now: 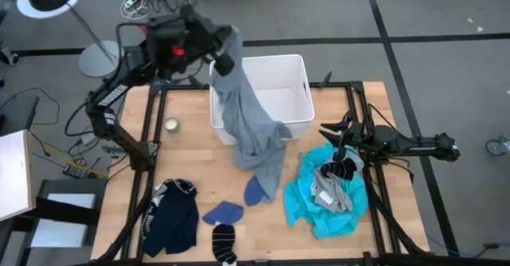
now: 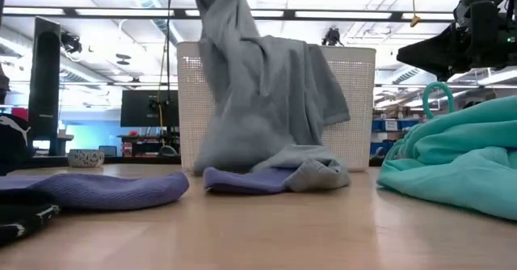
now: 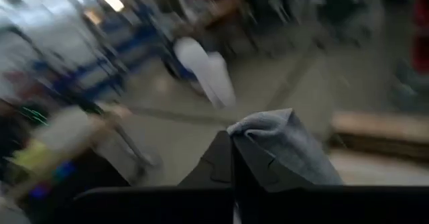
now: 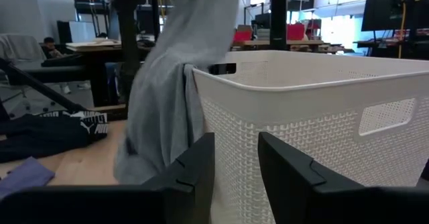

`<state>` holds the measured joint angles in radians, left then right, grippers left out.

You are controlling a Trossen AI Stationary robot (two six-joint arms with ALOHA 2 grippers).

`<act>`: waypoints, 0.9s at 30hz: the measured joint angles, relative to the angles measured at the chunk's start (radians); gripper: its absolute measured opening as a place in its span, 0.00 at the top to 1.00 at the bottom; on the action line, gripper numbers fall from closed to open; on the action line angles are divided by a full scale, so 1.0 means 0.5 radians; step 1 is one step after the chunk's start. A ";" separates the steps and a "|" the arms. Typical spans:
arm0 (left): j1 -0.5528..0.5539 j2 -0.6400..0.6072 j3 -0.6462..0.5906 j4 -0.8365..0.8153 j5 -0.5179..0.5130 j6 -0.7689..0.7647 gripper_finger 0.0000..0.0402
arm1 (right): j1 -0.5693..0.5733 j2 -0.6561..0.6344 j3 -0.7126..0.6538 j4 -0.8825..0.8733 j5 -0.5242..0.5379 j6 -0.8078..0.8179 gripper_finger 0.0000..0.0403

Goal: Sort clothes
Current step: Put the gray shirt into the white laundry organizer

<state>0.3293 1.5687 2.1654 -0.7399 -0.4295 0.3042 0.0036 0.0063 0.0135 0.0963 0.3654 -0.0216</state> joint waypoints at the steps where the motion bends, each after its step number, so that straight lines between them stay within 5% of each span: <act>1: 0.040 0.018 0.000 -0.100 0.095 -0.057 1.00 | 0.000 0.001 0.000 -0.001 0.001 0.000 0.71; 8: 0.221 0.219 -0.031 -0.718 0.660 -0.232 0.99 | 0.001 0.000 0.000 0.000 0.000 0.000 0.71; 18: 0.219 0.508 -0.034 -1.002 0.764 -0.309 0.82 | 0.001 0.001 0.000 -0.001 0.001 0.000 0.71; 27: 0.182 0.431 0.008 -1.121 0.791 -0.346 0.62 | 0.001 0.000 0.000 0.000 0.001 0.000 0.71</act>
<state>0.4203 1.7841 2.1692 -1.3006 -0.0342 0.1311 0.0040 0.0063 0.0135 0.0963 0.3656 -0.0216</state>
